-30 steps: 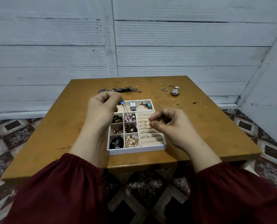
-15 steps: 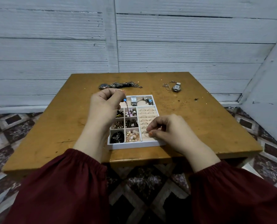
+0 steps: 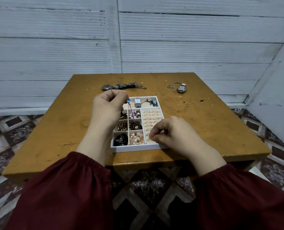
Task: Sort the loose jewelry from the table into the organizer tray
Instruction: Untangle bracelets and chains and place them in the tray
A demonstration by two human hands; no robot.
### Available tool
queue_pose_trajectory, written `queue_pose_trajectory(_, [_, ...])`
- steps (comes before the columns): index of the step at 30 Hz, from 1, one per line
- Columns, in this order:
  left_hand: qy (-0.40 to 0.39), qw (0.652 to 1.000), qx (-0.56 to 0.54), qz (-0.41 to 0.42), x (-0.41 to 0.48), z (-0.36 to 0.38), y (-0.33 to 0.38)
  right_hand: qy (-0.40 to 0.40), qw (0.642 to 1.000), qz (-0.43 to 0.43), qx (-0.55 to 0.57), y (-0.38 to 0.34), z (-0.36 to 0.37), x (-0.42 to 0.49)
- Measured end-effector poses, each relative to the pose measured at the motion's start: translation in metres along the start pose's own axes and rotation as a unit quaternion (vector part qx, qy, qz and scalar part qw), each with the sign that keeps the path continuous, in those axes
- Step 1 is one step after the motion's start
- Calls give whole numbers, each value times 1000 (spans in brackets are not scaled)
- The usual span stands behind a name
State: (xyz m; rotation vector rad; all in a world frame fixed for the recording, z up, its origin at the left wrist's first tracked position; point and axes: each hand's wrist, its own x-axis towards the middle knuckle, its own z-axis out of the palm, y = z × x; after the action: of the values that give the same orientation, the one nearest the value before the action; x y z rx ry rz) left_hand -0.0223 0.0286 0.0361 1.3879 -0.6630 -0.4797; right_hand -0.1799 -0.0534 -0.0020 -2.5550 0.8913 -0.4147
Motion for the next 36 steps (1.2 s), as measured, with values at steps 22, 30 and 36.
queue_pose_trajectory(22, [1, 1000, 7, -3, 0, 2, 0, 25, 996, 42, 74, 0, 3, 2])
queue_pose_trajectory(30, [1, 1000, 5, -9, 1, 1, 0, 24, 995, 38, 90, 0, 4, 2])
queue_pose_trajectory(36, [13, 1000, -1, -9, 2, 0, 1, 65, 980, 35, 184, -8, 2, 1])
